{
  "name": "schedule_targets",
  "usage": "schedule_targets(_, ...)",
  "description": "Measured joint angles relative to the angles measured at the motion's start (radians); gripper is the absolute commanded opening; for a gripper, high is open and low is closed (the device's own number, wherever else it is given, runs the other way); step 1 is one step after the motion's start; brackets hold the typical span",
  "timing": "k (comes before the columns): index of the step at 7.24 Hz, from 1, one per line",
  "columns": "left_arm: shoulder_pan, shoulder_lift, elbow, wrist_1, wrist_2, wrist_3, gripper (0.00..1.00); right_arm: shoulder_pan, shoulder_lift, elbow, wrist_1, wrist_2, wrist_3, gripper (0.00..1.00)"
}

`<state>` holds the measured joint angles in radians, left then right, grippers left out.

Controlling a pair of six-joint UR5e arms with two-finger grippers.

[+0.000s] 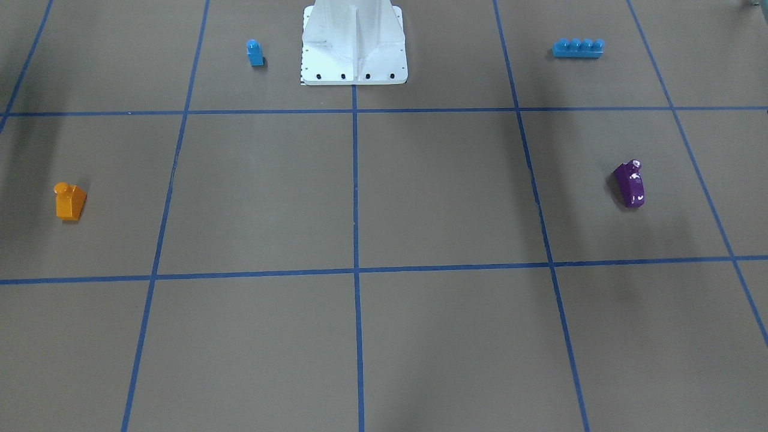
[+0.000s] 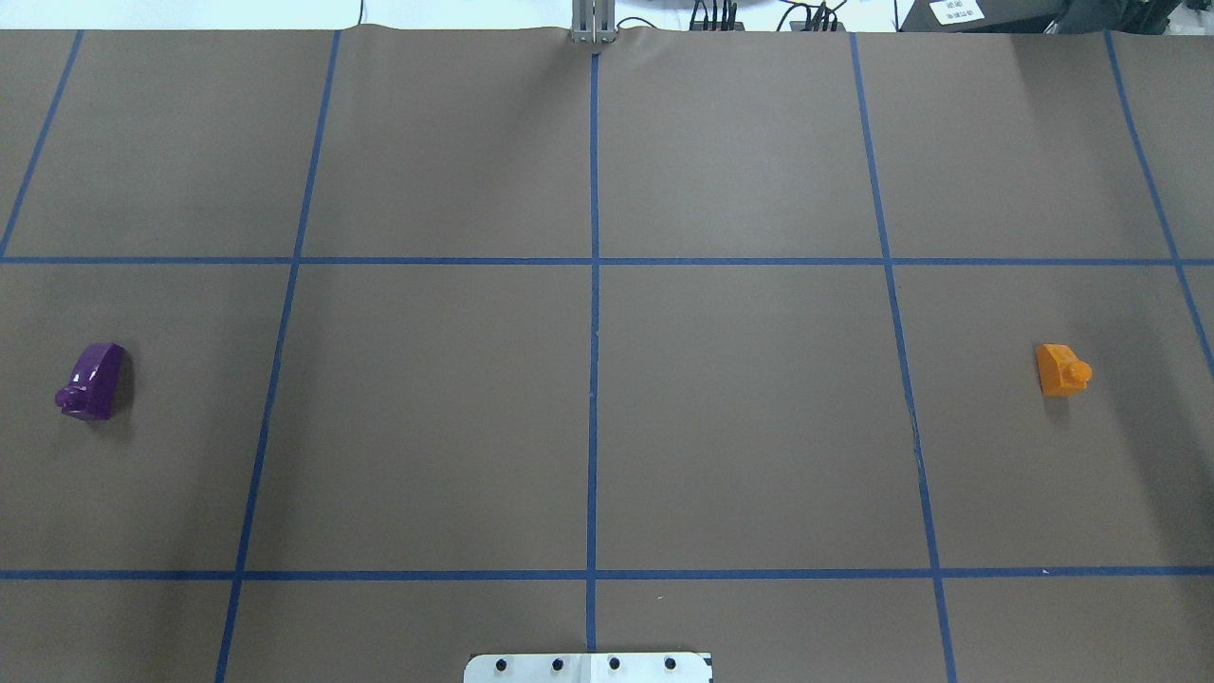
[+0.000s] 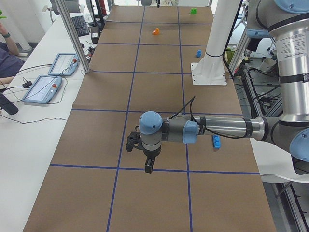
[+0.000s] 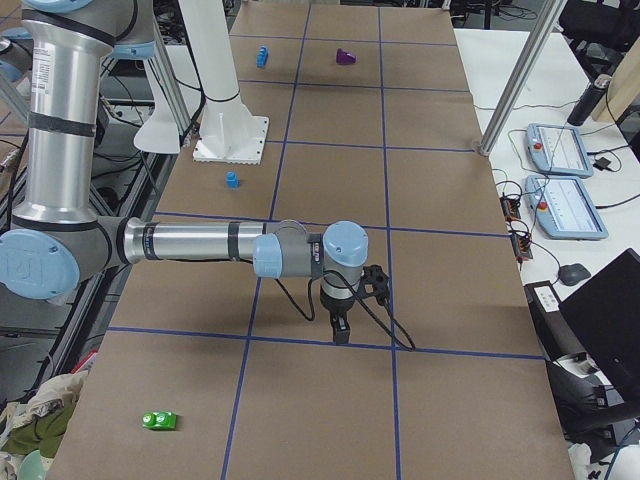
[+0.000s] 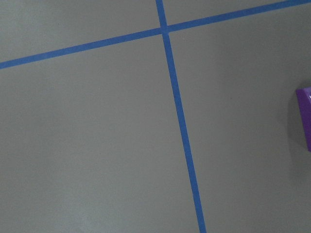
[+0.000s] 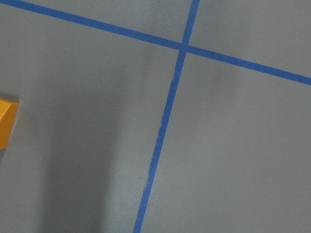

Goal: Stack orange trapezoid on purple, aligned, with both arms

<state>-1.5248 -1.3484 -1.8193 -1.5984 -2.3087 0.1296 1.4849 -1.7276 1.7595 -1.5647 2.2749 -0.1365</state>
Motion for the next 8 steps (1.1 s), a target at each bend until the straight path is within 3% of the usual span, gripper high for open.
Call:
schedule_targets(5, 0.0, 0.001, -0.007, -0.021, 0.0, 0.013, 1.0, -0.003, 0.004, 0.002, 0.0, -0.004, 0.004, 1.0)
schedule_targets(8, 0.0, -0.014, -0.038, -0.023, -0.071, 0.002, 1.0, -0.008, 0.011, 0.032, 0.026, -0.002, 0.002, 1.0)
